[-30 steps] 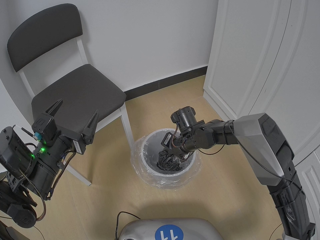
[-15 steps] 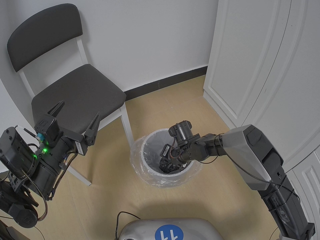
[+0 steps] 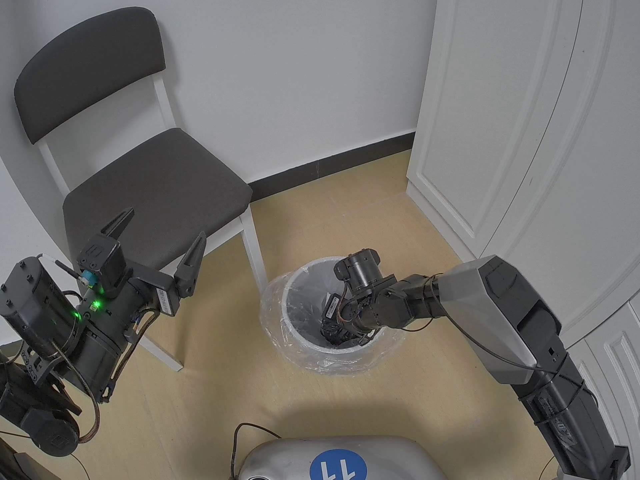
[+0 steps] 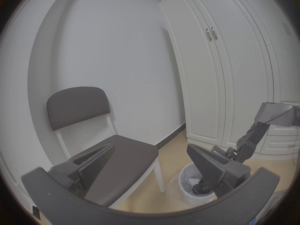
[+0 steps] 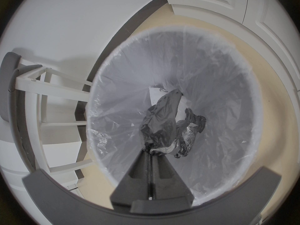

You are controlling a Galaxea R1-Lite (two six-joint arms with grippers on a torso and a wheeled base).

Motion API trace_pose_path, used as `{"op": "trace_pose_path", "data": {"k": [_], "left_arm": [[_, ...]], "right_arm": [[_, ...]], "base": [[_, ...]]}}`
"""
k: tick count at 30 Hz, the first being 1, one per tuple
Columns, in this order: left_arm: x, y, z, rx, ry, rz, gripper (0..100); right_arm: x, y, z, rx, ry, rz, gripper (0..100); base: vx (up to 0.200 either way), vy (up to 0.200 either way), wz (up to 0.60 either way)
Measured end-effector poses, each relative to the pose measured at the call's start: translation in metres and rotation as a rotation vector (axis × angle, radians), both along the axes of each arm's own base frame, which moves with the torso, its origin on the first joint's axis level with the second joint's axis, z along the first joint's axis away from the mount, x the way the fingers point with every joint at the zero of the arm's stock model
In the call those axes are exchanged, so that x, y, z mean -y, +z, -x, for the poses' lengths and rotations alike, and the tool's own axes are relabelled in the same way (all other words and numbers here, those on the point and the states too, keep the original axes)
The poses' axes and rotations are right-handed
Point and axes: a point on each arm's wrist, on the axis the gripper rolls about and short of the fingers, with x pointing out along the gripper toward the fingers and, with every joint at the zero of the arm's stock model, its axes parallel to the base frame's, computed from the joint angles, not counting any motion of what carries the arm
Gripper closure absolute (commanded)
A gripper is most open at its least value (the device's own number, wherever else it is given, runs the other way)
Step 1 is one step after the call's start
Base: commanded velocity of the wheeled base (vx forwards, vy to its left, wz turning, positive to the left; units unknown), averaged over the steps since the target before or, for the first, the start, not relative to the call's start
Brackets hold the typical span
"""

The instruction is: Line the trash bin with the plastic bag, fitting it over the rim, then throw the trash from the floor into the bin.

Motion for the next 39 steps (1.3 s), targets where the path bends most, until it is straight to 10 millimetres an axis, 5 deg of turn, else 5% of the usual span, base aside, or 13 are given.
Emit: {"op": "trace_pose_path", "data": {"k": [15,29,30,39], "left_arm": [[0.000,0.001,0.000,0.003,-0.001,0.000,0],[0.000,0.000,0.000,0.000,-0.001,-0.001,0],[0.000,0.000,0.000,0.000,-0.001,-0.001,0],[0.000,-0.001,0.000,-0.002,-0.001,-0.002,0]], "right_arm": [[-0.003,0.063,0.011,0.027,-0.019,-0.062,100],[-0.009,0.095,0.024,0.045,0.000,-0.079,100],[-0.009,0.095,0.024,0.047,0.000,-0.082,0],[-0.009,0.094,0.022,0.047,-0.009,-0.088,0]], "base": [[0.000,0.000,0.00],[0.000,0.000,0.00],[0.000,0.000,0.00],[0.000,0.000,0.00]]}}
